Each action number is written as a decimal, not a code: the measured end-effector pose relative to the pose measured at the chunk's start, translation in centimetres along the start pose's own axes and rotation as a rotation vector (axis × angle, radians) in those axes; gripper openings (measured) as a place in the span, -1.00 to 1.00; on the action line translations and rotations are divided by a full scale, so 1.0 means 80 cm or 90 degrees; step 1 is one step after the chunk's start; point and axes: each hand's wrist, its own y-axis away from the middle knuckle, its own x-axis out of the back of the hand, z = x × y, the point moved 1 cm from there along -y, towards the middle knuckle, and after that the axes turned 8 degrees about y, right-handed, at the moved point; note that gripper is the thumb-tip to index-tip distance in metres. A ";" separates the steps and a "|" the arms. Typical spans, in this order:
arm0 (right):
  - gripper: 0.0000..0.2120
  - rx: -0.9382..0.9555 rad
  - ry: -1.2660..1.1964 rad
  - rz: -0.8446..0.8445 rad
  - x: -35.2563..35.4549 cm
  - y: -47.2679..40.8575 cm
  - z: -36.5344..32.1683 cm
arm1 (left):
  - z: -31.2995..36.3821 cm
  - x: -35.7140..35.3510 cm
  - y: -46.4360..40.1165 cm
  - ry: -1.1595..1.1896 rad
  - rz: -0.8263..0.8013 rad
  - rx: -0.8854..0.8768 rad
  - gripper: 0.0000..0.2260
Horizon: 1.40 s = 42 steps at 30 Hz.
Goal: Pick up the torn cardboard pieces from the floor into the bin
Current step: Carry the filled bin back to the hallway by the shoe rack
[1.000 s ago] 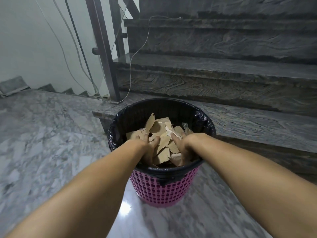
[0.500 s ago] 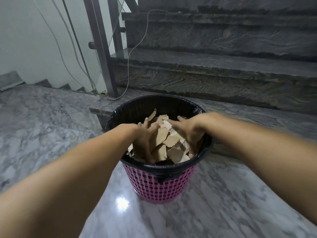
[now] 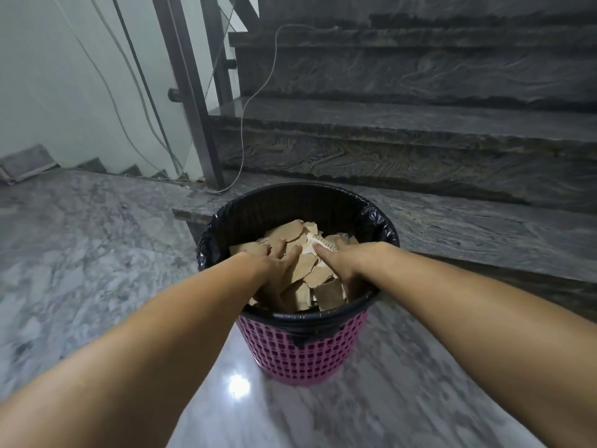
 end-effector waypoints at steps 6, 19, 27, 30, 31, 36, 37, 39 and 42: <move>-0.58 0.044 -0.037 0.228 0.013 0.038 0.026 | -0.012 0.031 0.055 0.076 0.019 0.086 0.00; -0.57 -0.324 -0.521 0.215 -0.010 0.046 0.072 | -0.040 0.019 0.102 0.504 0.298 0.313 -0.30; -0.67 -0.349 -0.583 0.127 0.023 0.095 0.097 | -0.042 0.069 0.156 0.683 0.253 0.500 -0.83; -0.70 -0.346 -0.584 0.091 0.060 0.130 0.103 | -0.050 0.093 0.197 0.762 0.195 0.536 -0.65; -0.71 -0.338 -0.588 0.079 0.076 0.142 0.105 | -0.057 0.102 0.210 0.774 0.186 0.541 -0.64; -0.74 -0.268 -0.662 -0.005 0.163 0.194 0.101 | -0.081 0.167 0.296 0.889 0.145 0.533 -0.70; -0.75 -0.255 -0.714 -0.030 0.171 0.197 0.098 | -0.087 0.171 0.305 0.906 0.154 0.535 -0.70; -0.74 -0.224 -0.790 -0.055 0.200 0.209 0.080 | -0.107 0.182 0.336 0.924 0.168 0.542 -0.69; -0.80 -0.215 -0.806 -0.022 0.231 0.222 0.049 | -0.136 0.191 0.379 0.953 0.190 0.559 -0.75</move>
